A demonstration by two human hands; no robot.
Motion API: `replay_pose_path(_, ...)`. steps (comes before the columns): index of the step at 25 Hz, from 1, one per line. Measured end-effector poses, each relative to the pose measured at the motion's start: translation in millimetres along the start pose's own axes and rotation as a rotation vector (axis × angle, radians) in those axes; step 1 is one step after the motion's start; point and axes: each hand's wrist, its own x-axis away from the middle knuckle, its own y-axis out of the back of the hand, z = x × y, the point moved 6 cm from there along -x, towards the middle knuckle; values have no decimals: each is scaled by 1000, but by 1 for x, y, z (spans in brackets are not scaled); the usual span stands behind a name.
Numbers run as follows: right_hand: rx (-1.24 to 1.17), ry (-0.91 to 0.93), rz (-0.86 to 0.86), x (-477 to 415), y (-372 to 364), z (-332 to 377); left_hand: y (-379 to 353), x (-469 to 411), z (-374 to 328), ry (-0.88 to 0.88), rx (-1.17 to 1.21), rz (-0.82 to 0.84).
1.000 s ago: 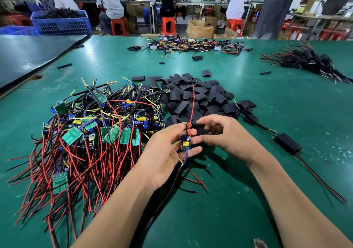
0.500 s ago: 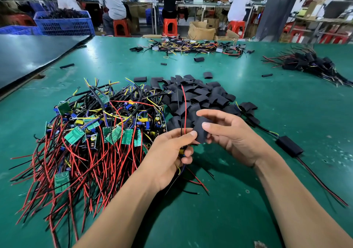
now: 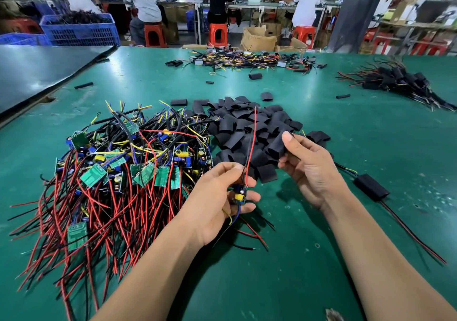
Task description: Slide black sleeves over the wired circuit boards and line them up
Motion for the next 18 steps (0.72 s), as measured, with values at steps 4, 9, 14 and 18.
replay_pose_path(4,8,0,-100,-1,5,-1,-2,0,0,-11,3,50)
replay_pose_path(9,35,0,-122,-1,6,-1,2,-2,0,-45,2,33)
replay_pose_path(14,107,8,-26,0,-5,-4,1,-1,-3,-64,-37,-21)
replay_pose_path(18,137,-85,259,8,-24,-10,-1,1,-4,-105,-105,-28)
